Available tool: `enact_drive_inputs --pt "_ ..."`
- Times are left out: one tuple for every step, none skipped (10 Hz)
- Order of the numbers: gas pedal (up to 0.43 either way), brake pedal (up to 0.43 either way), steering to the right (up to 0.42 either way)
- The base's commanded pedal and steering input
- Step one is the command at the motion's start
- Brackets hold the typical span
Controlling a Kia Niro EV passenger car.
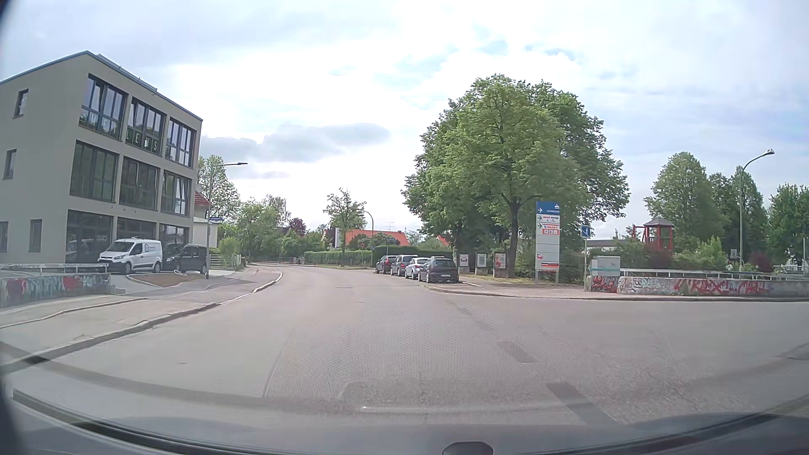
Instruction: Follow the waypoints while adhering to traffic rules and regulations
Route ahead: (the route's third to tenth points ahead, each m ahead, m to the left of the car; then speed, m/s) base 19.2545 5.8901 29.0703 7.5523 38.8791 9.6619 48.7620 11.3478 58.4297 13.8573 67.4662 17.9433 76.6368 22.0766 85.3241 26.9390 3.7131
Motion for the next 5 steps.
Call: enact_drive_inputs --pt "0.059 0.000 -0.007" --pt "0.000 0.000 -0.007" --pt "0.000 0.000 -0.007" --pt "0.000 0.000 -0.008" --pt "0.000 0.000 -0.008"
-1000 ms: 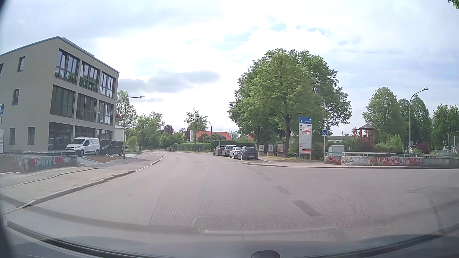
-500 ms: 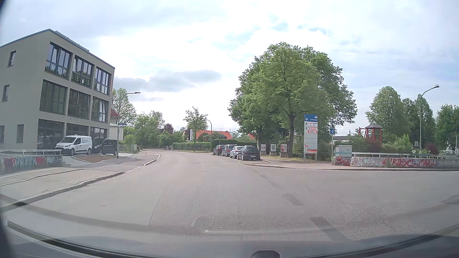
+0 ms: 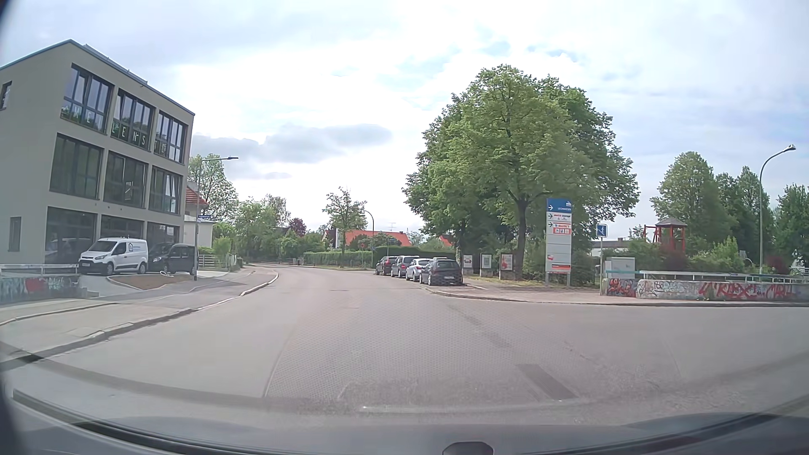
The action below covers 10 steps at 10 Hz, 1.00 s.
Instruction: Follow the waypoints while adhering to traffic rules and regulations
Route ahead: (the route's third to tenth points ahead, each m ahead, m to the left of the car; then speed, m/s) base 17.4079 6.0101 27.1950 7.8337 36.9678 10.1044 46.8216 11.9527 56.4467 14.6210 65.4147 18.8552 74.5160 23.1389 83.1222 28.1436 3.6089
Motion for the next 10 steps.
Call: enact_drive_inputs --pt "0.000 0.018 -0.009" --pt "0.000 0.055 -0.013" --pt "0.000 0.122 -0.020" --pt "0.000 0.128 -0.025" --pt "0.000 0.000 -0.027" --pt "0.000 0.000 -0.030" --pt "0.000 0.000 -0.035" --pt "0.000 0.000 -0.039" --pt "0.047 0.000 -0.042" --pt "0.118 0.000 -0.044"
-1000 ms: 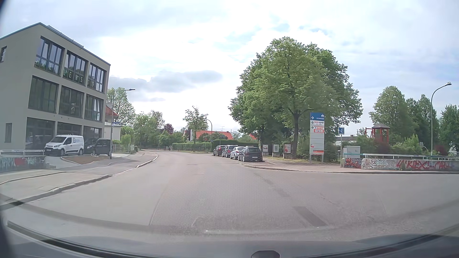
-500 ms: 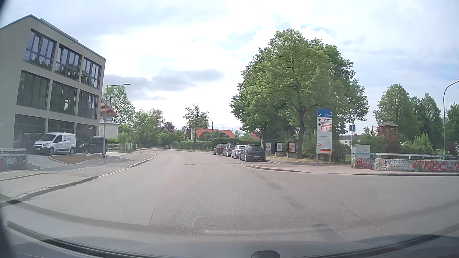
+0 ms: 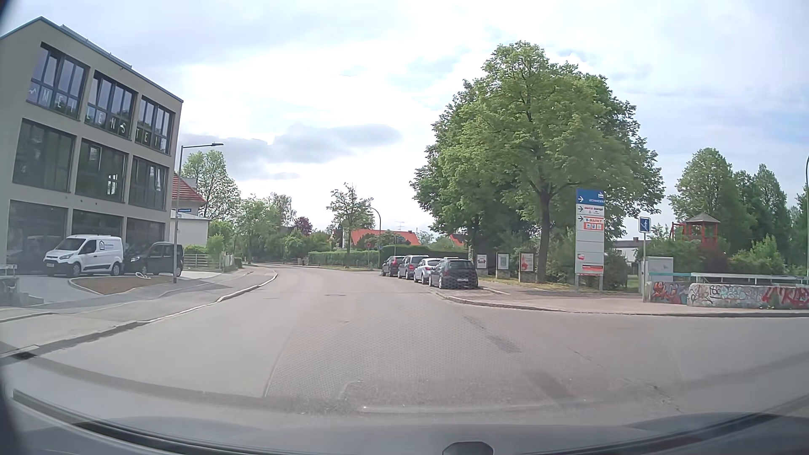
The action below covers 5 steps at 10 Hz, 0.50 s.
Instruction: Follow the waypoints while adhering to traffic rules and regulations
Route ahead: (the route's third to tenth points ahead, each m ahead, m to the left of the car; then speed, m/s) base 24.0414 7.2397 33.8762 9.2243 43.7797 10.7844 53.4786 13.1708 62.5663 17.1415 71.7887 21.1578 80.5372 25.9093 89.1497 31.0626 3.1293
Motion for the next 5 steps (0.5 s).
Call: enact_drive_inputs --pt "0.130 0.000 -0.046" --pt "0.150 0.000 -0.048" --pt "0.189 0.000 -0.049" --pt "0.240 0.000 -0.049" --pt "0.240 0.000 -0.047"
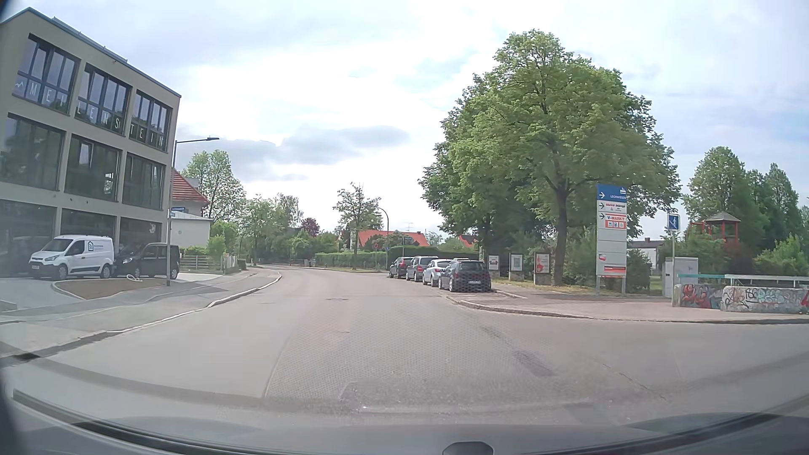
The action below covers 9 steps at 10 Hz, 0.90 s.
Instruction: Follow the waypoints while adhering to traffic rules and regulations
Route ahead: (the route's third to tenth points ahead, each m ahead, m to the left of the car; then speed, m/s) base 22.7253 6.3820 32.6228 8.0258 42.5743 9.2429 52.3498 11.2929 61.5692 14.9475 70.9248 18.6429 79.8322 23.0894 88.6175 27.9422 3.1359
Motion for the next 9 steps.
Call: enact_drive_inputs --pt "0.240 0.000 -0.042" --pt "0.240 0.000 -0.040" --pt "0.240 0.000 -0.038" --pt "0.240 0.000 -0.038" --pt "0.240 0.000 -0.038" --pt "0.240 0.000 -0.038" --pt "0.240 0.000 -0.038" --pt "0.240 0.000 -0.038" --pt "0.240 0.000 -0.037"
